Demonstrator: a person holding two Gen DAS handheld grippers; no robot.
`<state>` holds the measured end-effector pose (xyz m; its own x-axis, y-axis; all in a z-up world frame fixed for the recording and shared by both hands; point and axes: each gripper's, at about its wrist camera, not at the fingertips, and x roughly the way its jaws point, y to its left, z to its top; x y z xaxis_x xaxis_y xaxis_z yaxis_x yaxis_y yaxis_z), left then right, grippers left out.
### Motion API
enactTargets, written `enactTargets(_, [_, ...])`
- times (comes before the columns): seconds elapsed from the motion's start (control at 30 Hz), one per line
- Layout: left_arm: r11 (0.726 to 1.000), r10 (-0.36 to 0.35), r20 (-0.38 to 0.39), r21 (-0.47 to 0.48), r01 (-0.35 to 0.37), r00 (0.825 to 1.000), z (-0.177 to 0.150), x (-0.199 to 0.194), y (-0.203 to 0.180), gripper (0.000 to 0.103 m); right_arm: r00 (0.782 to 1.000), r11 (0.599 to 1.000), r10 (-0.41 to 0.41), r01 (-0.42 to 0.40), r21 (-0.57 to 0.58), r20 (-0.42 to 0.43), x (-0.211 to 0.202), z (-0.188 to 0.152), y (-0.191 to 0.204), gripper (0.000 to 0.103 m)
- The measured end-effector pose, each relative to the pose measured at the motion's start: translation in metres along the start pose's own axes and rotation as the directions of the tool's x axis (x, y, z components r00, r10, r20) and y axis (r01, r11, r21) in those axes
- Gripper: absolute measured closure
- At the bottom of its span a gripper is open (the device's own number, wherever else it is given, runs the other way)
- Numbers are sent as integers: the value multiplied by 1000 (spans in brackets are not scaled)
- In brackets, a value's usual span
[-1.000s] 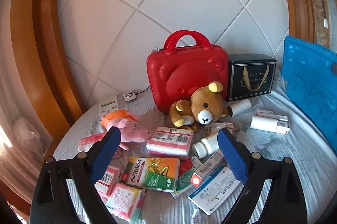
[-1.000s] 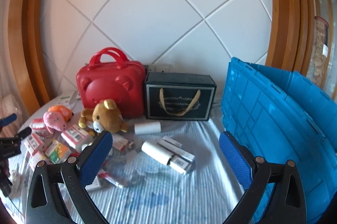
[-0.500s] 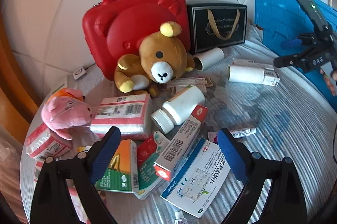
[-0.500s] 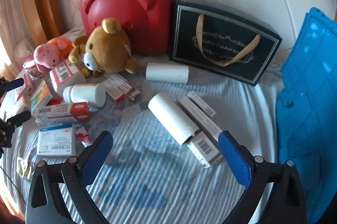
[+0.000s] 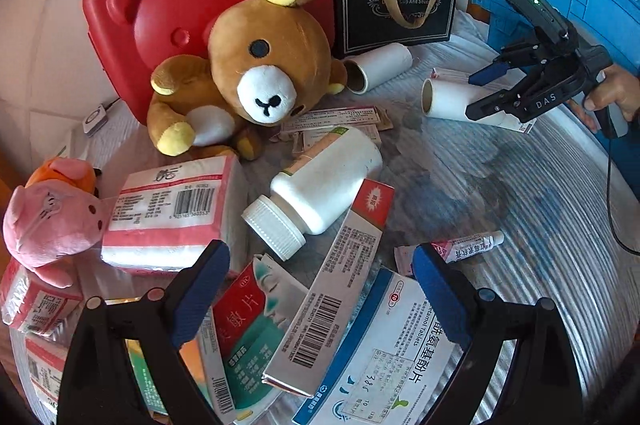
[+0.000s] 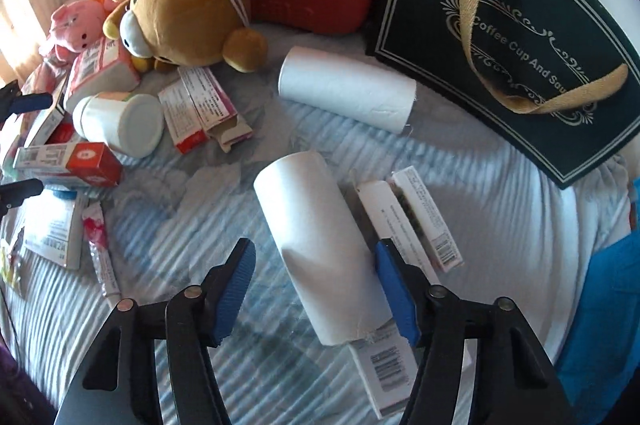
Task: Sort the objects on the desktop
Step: 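Grasp the white paper roll with the right tool while the left grasps a white medicine box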
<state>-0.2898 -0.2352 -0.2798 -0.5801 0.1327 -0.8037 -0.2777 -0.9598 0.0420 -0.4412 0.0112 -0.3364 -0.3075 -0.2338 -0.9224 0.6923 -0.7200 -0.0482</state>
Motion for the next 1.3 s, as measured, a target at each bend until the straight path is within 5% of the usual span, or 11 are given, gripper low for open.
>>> enactTargets(0.17, [999, -31, -50, 21, 32, 998, -3, 19, -6, 11, 998, 1000, -3, 2, -19, -70, 16, 5, -3, 50])
enactTargets(0.33, [993, -98, -91, -72, 92, 991, -9, 26, 3, 67, 997, 998, -36, 40, 58, -69, 14, 0, 0, 52])
enactTargets(0.4, [997, -65, -88, -57, 60, 994, -11, 21, -1, 77, 997, 995, -45, 50, 90, -57, 11, -6, 3, 52])
enactTargets(0.87, [998, 27, 16, -60, -26, 1000, -8, -33, -20, 80, 994, 952, -89, 64, 298, 71, -62, -70, 34, 58])
enactTargets(1.3, [997, 54, 151, -63, -45, 987, -11, -108, -51, 80, 978, 931, -148, 88, 354, 144, -120, -106, 58, 58])
